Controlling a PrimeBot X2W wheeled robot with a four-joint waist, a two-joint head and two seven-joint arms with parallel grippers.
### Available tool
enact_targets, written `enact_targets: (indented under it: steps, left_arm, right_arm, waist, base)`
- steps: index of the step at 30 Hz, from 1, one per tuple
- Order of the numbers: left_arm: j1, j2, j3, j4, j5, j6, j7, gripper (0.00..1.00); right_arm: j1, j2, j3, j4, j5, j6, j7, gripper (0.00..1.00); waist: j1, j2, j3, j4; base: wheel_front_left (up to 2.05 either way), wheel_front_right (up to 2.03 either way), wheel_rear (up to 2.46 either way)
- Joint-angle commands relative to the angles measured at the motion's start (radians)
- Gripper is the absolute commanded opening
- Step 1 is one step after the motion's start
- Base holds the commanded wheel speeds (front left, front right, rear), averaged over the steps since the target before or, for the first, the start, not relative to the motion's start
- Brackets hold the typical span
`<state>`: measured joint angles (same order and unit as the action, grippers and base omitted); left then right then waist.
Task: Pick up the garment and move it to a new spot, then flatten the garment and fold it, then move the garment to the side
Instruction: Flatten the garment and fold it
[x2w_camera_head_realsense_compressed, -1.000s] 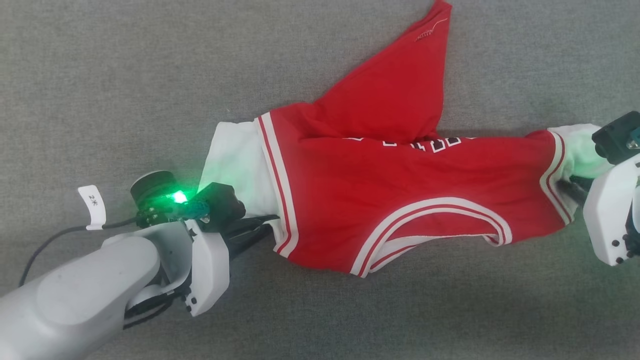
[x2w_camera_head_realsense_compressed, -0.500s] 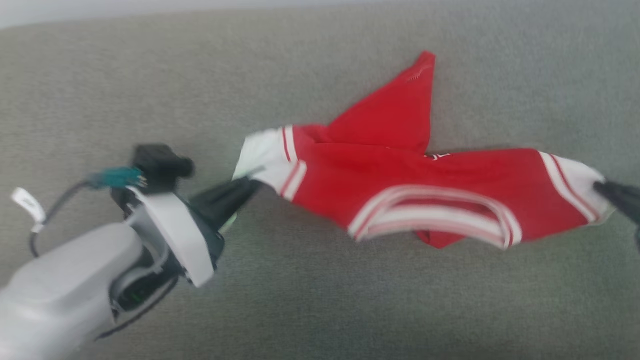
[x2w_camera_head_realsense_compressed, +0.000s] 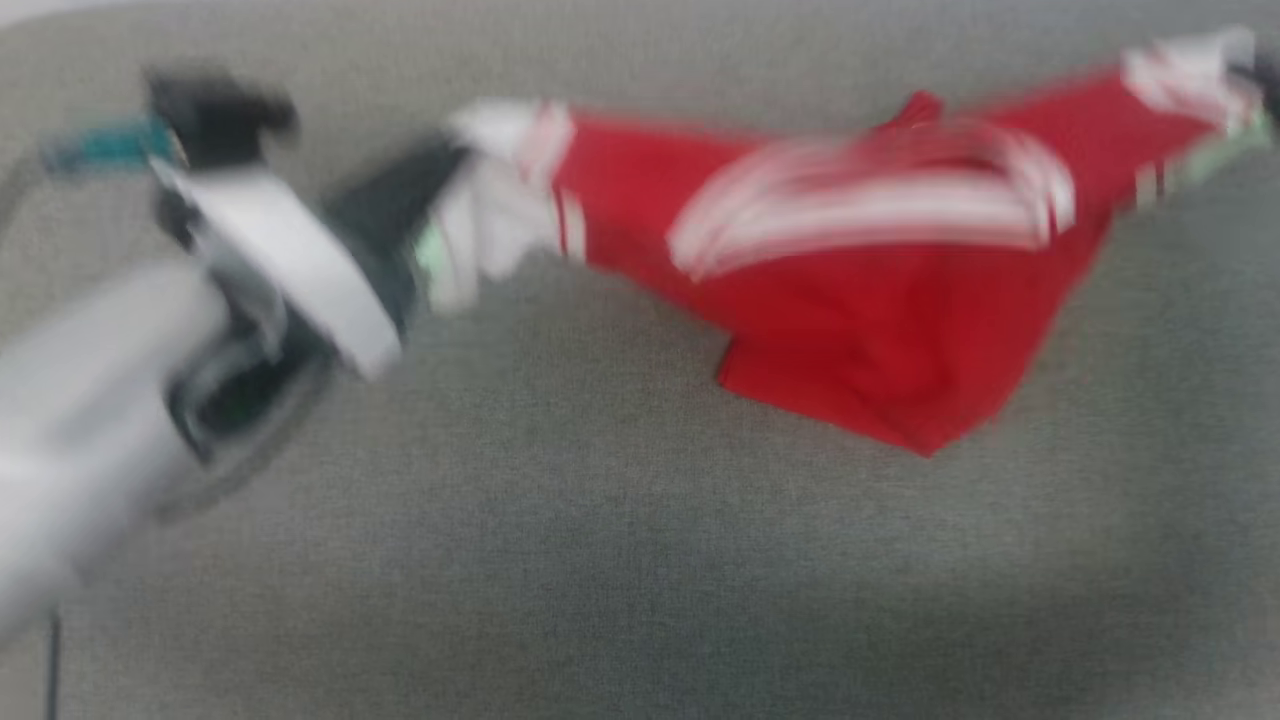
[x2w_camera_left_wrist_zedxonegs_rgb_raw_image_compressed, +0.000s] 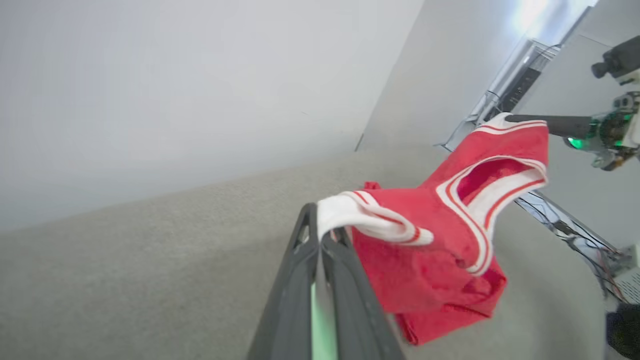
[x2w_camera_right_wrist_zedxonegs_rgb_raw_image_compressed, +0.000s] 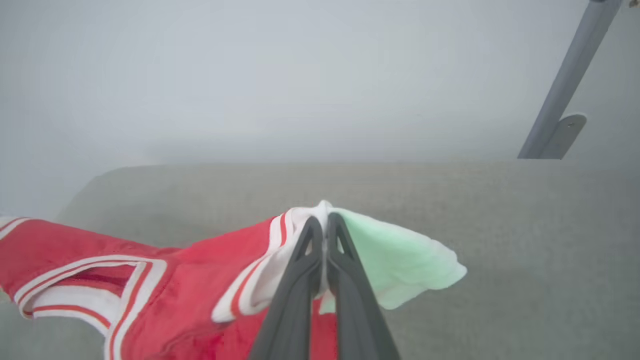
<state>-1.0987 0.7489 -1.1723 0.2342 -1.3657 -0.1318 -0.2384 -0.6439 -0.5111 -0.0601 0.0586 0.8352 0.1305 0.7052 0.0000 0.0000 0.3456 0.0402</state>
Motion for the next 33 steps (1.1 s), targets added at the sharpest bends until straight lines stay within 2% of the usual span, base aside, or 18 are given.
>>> enact_targets:
  steps: [1,7,13,18,21,25,28,29,33]
  left_arm:
    - [-0.064,-0.018,0.016,0.05,-0.016,0.003,0.013,0.0]
    - [-0.309,-0.092,0.102,0.276,-0.082,0.003,0.039,0.0]
    - [-0.565,-0.149,0.208,0.463,-0.089,0.003,-0.001,0.0]
    - [-0.649,-0.181,0.256,0.499,-0.1,0.003,-0.018,0.0]
    - [-0.597,-0.181,0.24,0.461,-0.118,0.003,-0.009,0.0]
    - [-0.468,-0.131,0.174,0.337,-0.144,0.003,0.048,0.0]
    - [-0.335,-0.081,0.138,0.23,-0.185,0.002,0.07,0.0]
    - [-0.335,-0.081,0.138,0.23,-0.185,0.002,0.07,0.0]
    - [-0.146,-0.05,0.081,0.106,-0.222,0.002,0.057,0.0]
  right_arm:
    - [-0.102,0.045,-0.015,0.059,-0.042,0.0,-0.011,0.0]
    - [-0.513,0.216,-0.092,0.326,-0.196,0.0,-0.097,0.0]
    - [-0.837,0.268,-0.163,0.518,-0.367,0.0,-0.275,0.0]
    - [-0.972,0.272,-0.179,0.644,-0.42,0.0,-0.372,0.0]
    - [-0.964,0.259,-0.147,0.677,-0.412,0.0,-0.379,0.0]
    - [-0.85,0.234,-0.054,0.674,-0.377,0.0,-0.339,0.0]
    - [-0.717,0.189,0.01,0.625,-0.323,0.0,-0.295,0.0]
    - [-0.717,0.189,0.01,0.625,-0.323,0.0,-0.295,0.0]
    - [-0.464,0.102,0.064,0.496,-0.226,0.0,-0.218,0.0]
  waist:
    - [0.0,0.0,0.042,0.005]
    - [0.0,0.0,0.114,-0.004]
    - [0.0,0.0,0.144,-0.012]
    - [0.0,0.0,0.13,-0.01]
    - [0.0,0.0,0.117,-0.008]
    - [0.0,0.0,0.1,-0.016]
    - [0.0,0.0,0.088,-0.017]
    - [0.0,0.0,0.088,-0.017]
    - [0.0,0.0,0.065,0.003]
  base:
    - [0.0,0.0,0.0]
    - [0.0,0.0,0.0]
    - [0.0,0.0,0.0]
    - [0.0,0.0,0.0]
    - [0.0,0.0,0.0]
    - [0.0,0.0,0.0]
    - [0.0,0.0,0.0]
    - [0.0,0.0,0.0]
    - [0.0,0.0,0.0]
